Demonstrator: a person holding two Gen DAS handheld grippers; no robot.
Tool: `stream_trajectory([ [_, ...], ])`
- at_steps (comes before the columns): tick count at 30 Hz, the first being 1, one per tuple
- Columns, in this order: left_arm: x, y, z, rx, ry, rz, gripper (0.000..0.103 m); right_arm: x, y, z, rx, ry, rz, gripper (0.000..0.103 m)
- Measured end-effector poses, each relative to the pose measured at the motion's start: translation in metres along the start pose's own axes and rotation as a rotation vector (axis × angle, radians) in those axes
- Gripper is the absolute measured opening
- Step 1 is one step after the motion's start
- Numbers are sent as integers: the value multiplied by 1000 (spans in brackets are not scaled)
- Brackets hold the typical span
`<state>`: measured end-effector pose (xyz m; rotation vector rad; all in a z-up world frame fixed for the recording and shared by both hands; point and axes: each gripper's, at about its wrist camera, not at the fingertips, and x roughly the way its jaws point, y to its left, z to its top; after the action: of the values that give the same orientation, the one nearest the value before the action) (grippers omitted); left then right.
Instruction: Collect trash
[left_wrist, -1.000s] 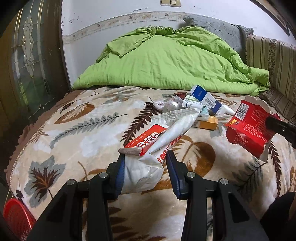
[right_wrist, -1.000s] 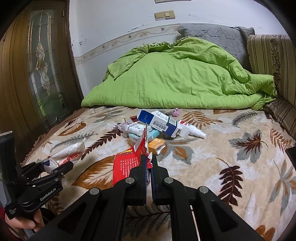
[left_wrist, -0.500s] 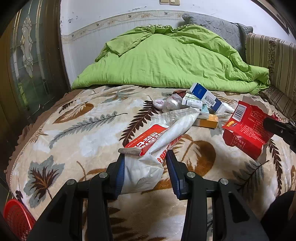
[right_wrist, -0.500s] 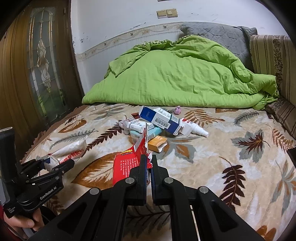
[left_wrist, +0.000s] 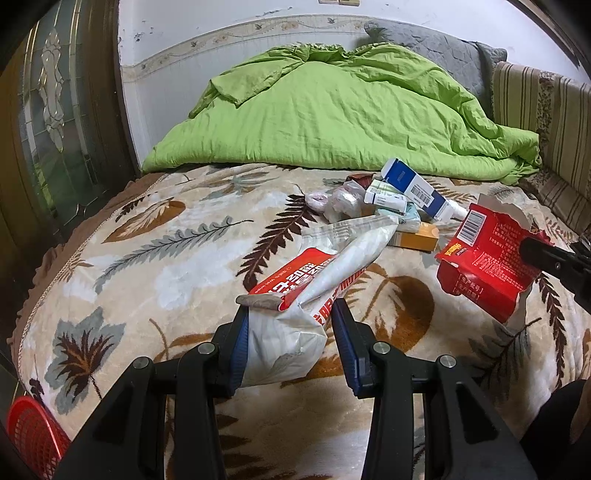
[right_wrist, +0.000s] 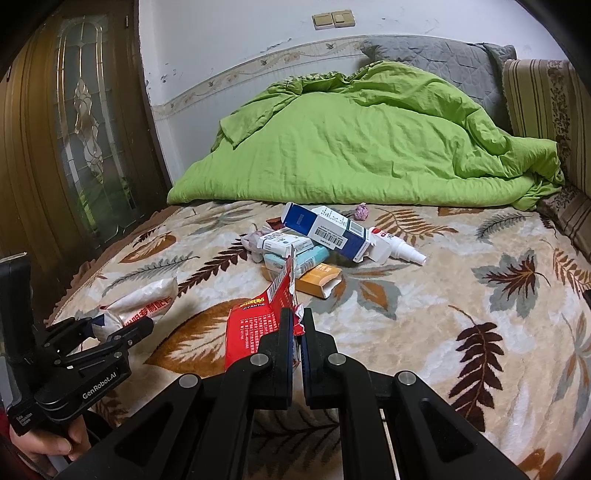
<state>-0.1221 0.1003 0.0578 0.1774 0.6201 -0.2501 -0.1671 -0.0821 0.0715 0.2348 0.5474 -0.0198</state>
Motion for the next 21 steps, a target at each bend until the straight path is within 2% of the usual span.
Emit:
stream_trajectory([
  [11,-5,-1,1,-29,22,-34,41,-4,5,3,-2,1,15,4],
  [16,-26,16,6,-86,29,-70,41,-10,16,12,1,-7,53,4],
  [21,-56,46,8,-146,8,-58,41,-12,36,19,-19,-10,105,4],
])
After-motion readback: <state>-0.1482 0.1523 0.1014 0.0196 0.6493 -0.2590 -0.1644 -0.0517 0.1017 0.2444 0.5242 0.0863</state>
